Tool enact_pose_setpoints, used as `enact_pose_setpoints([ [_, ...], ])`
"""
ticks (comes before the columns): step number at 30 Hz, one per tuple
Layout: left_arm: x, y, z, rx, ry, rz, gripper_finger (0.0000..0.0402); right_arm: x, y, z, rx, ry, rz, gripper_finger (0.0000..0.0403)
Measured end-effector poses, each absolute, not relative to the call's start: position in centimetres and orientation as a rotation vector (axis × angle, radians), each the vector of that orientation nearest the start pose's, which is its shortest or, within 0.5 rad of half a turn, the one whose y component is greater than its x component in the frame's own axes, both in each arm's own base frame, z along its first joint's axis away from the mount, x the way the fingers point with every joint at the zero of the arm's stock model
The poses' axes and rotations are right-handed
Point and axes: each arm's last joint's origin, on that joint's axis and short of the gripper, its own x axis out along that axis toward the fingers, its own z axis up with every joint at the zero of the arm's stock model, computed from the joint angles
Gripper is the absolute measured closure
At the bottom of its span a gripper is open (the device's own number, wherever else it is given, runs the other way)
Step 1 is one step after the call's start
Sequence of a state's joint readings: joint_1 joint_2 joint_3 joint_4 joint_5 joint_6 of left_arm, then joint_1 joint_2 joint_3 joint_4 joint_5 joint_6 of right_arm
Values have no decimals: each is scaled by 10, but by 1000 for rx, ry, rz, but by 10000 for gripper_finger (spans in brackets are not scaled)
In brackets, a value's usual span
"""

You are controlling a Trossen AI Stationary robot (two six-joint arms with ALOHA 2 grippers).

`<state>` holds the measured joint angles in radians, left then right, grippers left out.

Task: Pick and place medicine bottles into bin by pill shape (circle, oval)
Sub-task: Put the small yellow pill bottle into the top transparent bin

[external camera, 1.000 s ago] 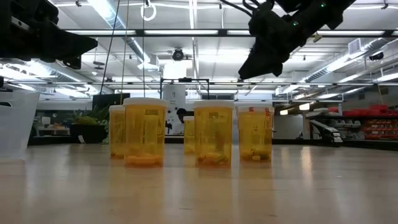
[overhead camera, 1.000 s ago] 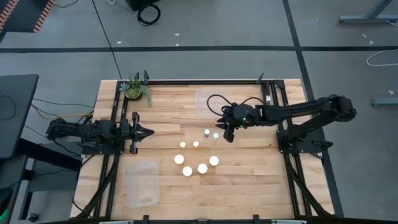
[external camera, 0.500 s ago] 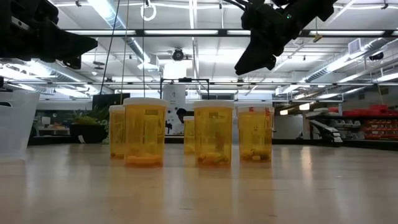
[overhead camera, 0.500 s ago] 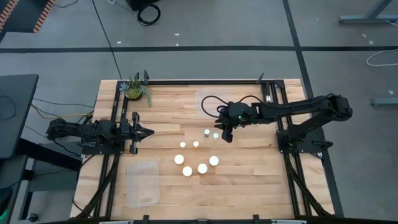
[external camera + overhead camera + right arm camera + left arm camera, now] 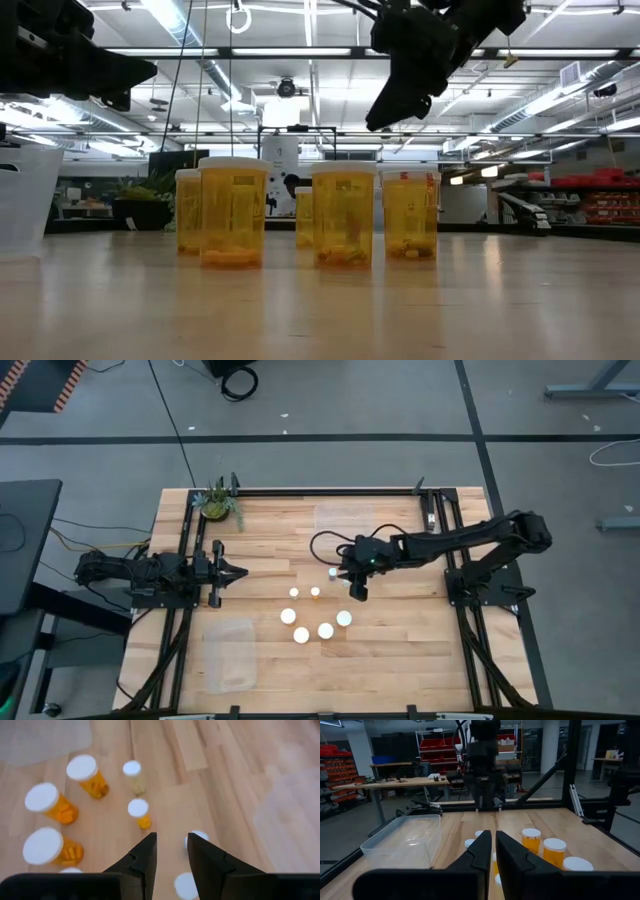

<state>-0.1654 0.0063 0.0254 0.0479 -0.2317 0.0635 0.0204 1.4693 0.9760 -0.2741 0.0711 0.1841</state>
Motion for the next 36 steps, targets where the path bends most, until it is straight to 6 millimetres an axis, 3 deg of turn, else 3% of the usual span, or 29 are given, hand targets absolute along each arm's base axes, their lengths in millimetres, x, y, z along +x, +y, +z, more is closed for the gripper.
enact_pose_setpoints([
  [11,95,-9,176,50,-64,68,371,312,22,219,37,830,-80,284],
  [18,95,-9,176,51,-63,69,368,303,25,220,-23,881,-156,233],
  [27,95,-9,176,50,-64,68,374,302,6,218,28,913,-175,133],
  [36,95,-9,176,50,-64,68,368,300,-13,217,64,936,-206,111],
])
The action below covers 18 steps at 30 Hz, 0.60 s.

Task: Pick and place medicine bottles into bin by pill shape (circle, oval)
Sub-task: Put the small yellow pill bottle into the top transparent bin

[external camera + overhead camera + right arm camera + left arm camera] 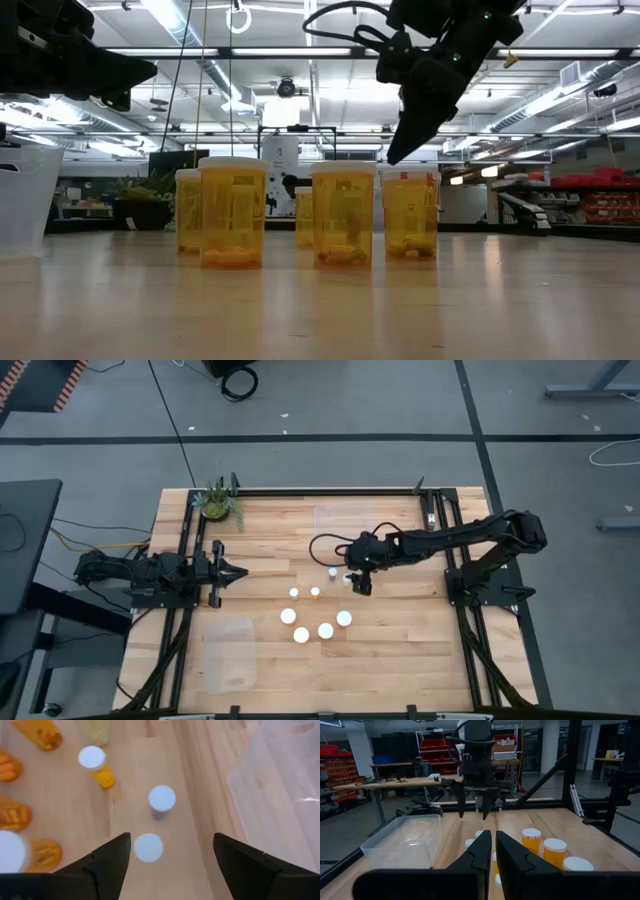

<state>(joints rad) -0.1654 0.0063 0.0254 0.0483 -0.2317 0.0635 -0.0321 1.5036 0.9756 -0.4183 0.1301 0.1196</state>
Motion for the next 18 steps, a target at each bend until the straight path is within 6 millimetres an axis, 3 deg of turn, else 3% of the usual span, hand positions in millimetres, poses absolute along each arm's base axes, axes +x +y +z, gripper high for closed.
enact_pose_setpoints([
  [5,95,-9,176,50,-64,68,376,301,-20,219,77,939,-217,111],
  [12,95,-9,176,50,-64,69,369,310,-22,243,94,897,-200,111],
  [18,95,-9,176,51,-63,68,369,313,-16,241,104,908,-190,111],
])
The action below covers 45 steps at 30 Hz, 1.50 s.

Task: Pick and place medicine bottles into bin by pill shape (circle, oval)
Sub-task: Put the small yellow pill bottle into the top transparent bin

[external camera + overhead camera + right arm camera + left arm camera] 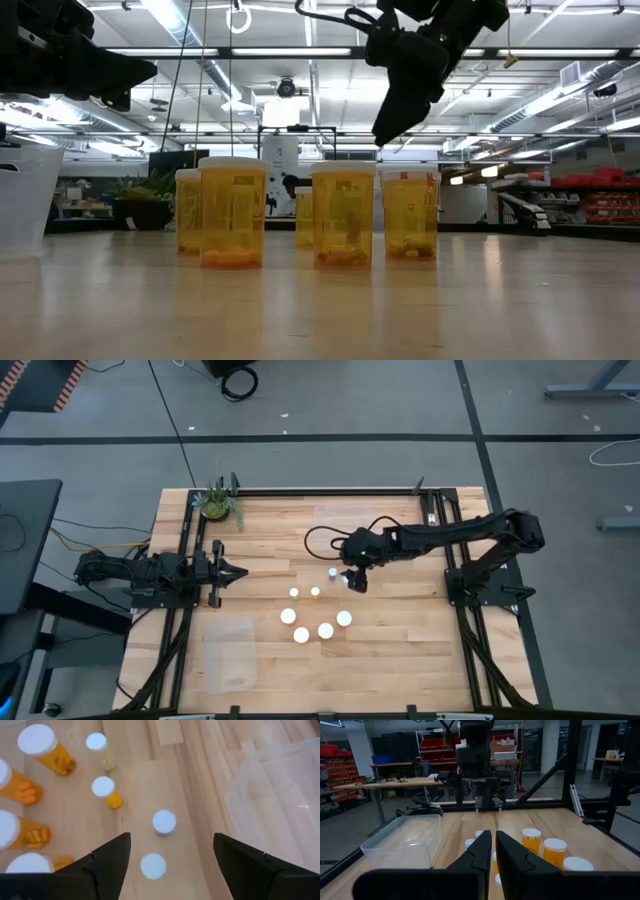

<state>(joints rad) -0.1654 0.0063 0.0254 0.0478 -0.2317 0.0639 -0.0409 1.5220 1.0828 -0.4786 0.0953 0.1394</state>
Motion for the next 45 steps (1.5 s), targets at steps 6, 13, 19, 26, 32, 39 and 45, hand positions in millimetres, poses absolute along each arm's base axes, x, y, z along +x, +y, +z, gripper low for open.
enact_pose_setpoints([
  [6,95,-9,176,50,-63,68,376,322,-14,221,104,970,-199,111],
  [13,95,-9,176,50,-63,68,367,329,-14,198,93,1050,-205,111],
  [19,95,-9,176,50,-63,69,371,332,-14,187,94,1087,-201,111],
  [26,95,-9,176,50,-63,68,374,330,-10,185,93,1115,-189,141],
  [32,95,-9,176,50,-63,69,366,328,-5,184,91,1143,-184,180],
  [39,95,-9,176,50,-64,68,374,328,-4,184,88,1142,-180,222],
  [45,95,-9,176,51,-63,69,372,328,-4,184,88,1141,-180,255],
])
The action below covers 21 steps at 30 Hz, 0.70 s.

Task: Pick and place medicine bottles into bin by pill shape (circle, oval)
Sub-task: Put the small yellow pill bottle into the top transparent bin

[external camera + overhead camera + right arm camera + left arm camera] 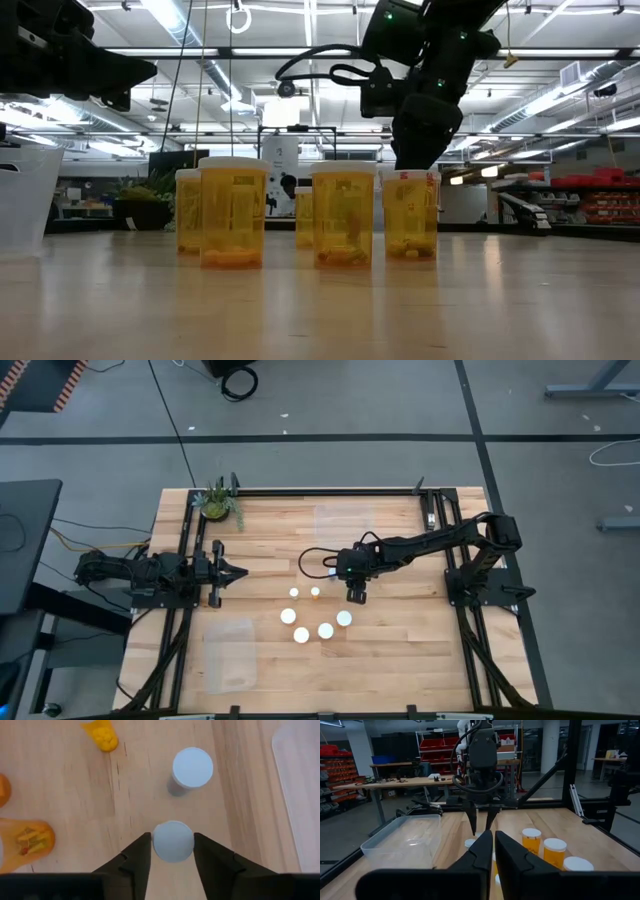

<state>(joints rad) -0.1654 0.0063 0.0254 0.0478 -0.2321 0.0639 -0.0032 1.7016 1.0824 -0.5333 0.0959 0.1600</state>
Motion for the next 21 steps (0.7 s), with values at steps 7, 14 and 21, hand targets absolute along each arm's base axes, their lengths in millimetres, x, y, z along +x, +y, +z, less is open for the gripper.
enact_pose_setpoints([
  [7,95,-9,176,50,-63,68,367,328,-4,184,88,1141,-180,272],
  [14,95,-9,176,50,-63,69,376,327,-5,185,52,1139,-184,270],
  [21,95,-9,176,51,-63,68,367,333,-17,200,34,1119,-211,268],
])
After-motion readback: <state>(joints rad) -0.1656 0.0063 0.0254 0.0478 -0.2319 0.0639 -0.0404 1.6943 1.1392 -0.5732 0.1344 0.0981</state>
